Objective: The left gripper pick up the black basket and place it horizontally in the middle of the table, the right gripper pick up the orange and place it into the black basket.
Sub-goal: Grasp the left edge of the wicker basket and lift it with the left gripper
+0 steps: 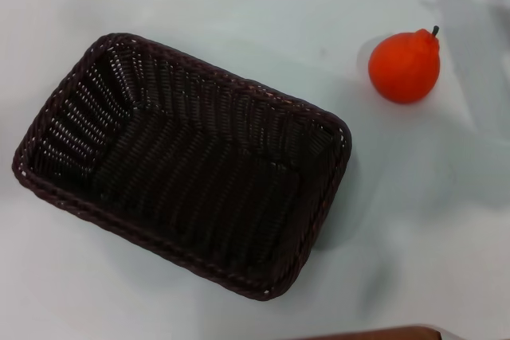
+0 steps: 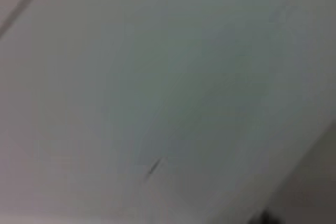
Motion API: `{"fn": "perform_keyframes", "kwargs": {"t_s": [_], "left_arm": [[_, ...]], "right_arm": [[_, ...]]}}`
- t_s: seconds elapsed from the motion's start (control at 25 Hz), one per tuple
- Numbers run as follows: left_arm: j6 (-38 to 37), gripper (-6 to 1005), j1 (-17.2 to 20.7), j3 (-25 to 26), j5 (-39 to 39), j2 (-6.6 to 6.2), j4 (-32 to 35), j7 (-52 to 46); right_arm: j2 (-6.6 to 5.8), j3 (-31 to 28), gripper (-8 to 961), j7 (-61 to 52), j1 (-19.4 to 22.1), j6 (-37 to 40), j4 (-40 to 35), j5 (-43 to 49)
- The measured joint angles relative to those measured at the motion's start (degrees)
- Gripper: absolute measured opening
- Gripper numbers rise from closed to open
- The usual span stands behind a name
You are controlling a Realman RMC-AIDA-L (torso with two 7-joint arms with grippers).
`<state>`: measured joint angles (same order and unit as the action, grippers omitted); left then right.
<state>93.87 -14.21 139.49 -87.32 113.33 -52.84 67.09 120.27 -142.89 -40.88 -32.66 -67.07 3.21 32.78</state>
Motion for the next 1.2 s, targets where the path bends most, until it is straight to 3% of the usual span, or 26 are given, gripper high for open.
{"fn": "perform_keyframes", "kwargs": {"t_s": [0.12,0.28,0.52,0.72,1.2], "left_arm": [[-1.3,828,-0.8,0.2,-10.4,0.89,-9.4,-5.8],[-1.0,828,-3.0,-0.2,-19.4,1.3,-15.7,-11.6],[0.3,828,-7.3,-0.6,-30.2,1.77,-17.9,-15.5],[0.6,829,-10.6,-0.9,-37.0,2.95,-18.0,-16.0],[0.1,829,-14.6,-5.6,-48.4,5.0,-18.7,-18.3]], "right_arm": [[-0.08,-0.1,853,0.0,-0.3,0.6,0.1,0.0],[-0.12,-0.2,854,0.0,-0.5,2.0,0.6,0.0],[-0.2,-1.2,854,0.0,-0.6,3.1,0.8,0.0],[-0.22,-1.6,854,0.0,-0.6,3.7,0.8,0.0],[-0.29,-2.9,852,0.2,-0.6,3.7,0.8,0.0]]}}
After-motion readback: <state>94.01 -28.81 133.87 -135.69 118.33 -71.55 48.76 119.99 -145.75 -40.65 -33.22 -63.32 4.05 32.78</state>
